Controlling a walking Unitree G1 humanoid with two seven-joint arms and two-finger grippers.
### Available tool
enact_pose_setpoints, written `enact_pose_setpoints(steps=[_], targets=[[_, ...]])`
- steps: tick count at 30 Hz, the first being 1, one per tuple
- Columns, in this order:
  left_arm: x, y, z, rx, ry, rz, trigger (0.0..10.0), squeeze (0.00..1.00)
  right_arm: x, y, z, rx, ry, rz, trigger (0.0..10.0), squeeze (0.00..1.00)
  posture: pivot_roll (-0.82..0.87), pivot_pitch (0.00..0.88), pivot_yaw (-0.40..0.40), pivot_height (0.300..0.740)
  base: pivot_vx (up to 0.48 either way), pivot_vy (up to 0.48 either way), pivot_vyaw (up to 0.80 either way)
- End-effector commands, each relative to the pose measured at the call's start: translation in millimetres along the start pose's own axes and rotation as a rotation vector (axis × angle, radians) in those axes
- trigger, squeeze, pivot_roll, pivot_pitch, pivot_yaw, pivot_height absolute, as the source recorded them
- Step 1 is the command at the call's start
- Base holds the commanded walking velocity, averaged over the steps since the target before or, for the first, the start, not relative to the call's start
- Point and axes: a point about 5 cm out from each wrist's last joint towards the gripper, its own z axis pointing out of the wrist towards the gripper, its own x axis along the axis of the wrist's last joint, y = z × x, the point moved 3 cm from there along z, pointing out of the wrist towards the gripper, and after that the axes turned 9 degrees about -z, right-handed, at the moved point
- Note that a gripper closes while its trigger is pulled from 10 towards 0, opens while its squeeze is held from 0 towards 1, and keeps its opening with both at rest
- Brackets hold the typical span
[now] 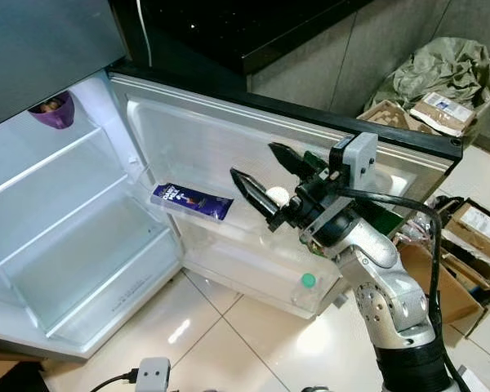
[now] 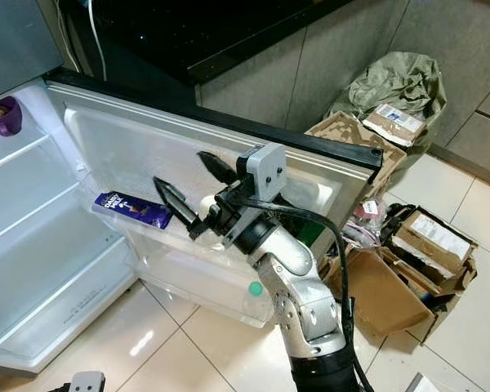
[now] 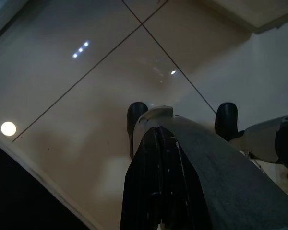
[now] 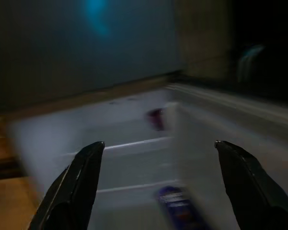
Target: Restocking fridge
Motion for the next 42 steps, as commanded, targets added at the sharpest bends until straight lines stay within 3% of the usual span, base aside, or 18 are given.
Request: enact_pose_setpoints(steps=[1, 4, 6, 8, 16, 20, 21, 23, 24, 25, 26, 27, 29, 33, 35, 36, 40, 42], targets=[[-30.2, -10.8, -12.6, 0.044, -0.109, -0.016, 10.0, 0.0, -0.3, -14.7, -0.2, 0.091, 0.008, 0.053, 10.0, 0.0, -0.1, 0.231, 0.017, 0.74, 0.0, 0.0, 0.0], [-36.0, -16.4, -16.5, 0.064, -0.134, -0.018, 10.0, 0.0, -19.3, -43.2, -26.0, 0.313, -0.087, 0.12, 10.0, 0.0, -0.1, 0.206, 0.021, 0.74, 0.0, 0.0, 0.0], [-36.0, -16.4, -16.5, 0.064, -0.134, -0.018, 10.0, 0.0, -19.3, -43.2, -26.0, 0.313, -0.087, 0.12, 10.0, 0.0, -0.1, 0.206, 0.021, 0.74, 0.0, 0.0, 0.0], [-40.0, -20.1, -19.0, 0.08, -0.154, -0.019, 10.0, 0.0, -31.1, -53.4, -47.8, 0.406, -0.148, 0.222, 10.0, 0.0, -0.09, 0.186, 0.02, 0.74, 0.0, 0.0, 0.0], [-38.8, -24.7, -19.3, 0.098, -0.164, -0.019, 10.0, 0.0, -79.2, -55.8, -105.5, 0.413, -0.408, 0.335, 10.0, 0.0, -0.09, 0.159, 0.027, 0.74, 0.0, 0.0, 0.0], [-32.1, -25.0, -15.7, 0.102, -0.154, -0.014, 10.0, 0.0, -118.9, -33.0, -146.8, 0.221, -0.562, 0.352, 10.0, 0.0, -0.09, 0.138, 0.028, 0.74, 0.0, 0.0, 0.0], [-32.1, -25.0, -15.7, 0.102, -0.154, -0.014, 10.0, 0.0, -118.9, -33.0, -146.8, 0.221, -0.562, 0.352, 10.0, 0.0, -0.09, 0.138, 0.028, 0.74, 0.0, 0.0, 0.0], [-26.6, -24.2, -12.8, 0.102, -0.142, -0.01, 10.0, 0.0, -147.1, -17.3, -183.4, 0.036, -0.682, 0.395, 10.0, 0.0, -0.09, 0.125, 0.026, 0.74, 0.0, 0.0, 0.0], [-26.6, -24.2, -12.8, 0.102, -0.142, -0.01, 10.0, 0.0, -147.1, -17.3, -183.4, 0.036, -0.682, 0.395, 10.0, 0.0, -0.09, 0.125, 0.026, 0.74, 0.0, 0.0, 0.0], [-24.1, -23.8, -11.4, 0.103, -0.137, -0.008, 10.0, 0.0, -165.8, -12.7, -210.7, -0.082, -0.784, 0.418, 10.0, 0.0, -0.09, 0.121, 0.026, 0.74, 0.0, 0.0, 0.0], [-24.1, -23.8, -11.4, 0.103, -0.137, -0.008, 10.0, 0.0, -165.8, -12.7, -210.7, -0.082, -0.784, 0.418, 10.0, 0.0, -0.09, 0.121, 0.026, 0.74, 0.0, 0.0, 0.0], [-22.1, -23.1, -10.1, 0.103, -0.133, -0.006, 10.0, 0.0, -179.9, -12.5, -236.8, -0.187, -0.868, 0.437, 10.0, 0.0, -0.09, 0.114, 0.024, 0.74, 0.0, 0.0, 0.0], [-22.1, -23.1, -10.1, 0.103, -0.133, -0.006, 10.0, 0.0, -179.9, -12.5, -236.8, -0.187, -0.868, 0.437, 10.0, 0.0, -0.09, 0.114, 0.024, 0.74, 0.0, 0.0, 0.0], [-19.3, -23.1, -8.5, 0.114, -0.127, -0.005, 10.0, 0.0, -201.7, -23.4, -296.6, -0.451, -1.046, 0.505, 10.0, 0.0, -0.08, 0.104, 0.02, 0.74, 0.0, 0.0, 0.0], [-19.4, -24.3, -8.9, 0.122, -0.128, -0.006, 10.0, 0.0, -205.2, -26.5, -312.2, -0.539, -1.091, 0.508, 10.0, 0.0, -0.09, 0.103, 0.02, 0.74, 0.0, 0.0, 0.0], [-20.5, -26.2, -9.8, 0.13, -0.133, -0.008, 10.0, 0.0, -207.5, -28.4, -328.6, -0.631, -1.149, 0.484, 10.0, 0.0, -0.09, 0.098, 0.021, 0.74, 0.0, 0.0, 0.0], [-22.3, -28.4, -11.1, 0.141, -0.14, -0.019, 10.0, 0.0, -208.1, -29.9, -351.4, -0.769, -1.233, 0.442, 10.0, 0.0, -0.09, 0.097, 0.019, 0.74, 0.0, 0.0, 0.0], [-23.4, -29.4, -11.5, 0.154, -0.142, -0.039, 10.0, 0.0, -205.4, -33.0, -378.1, -0.925, -1.334, 0.403, 10.0, 0.0, -0.08, 0.081, 0.014, 0.74, 0.0, 0.0, 0.0]])
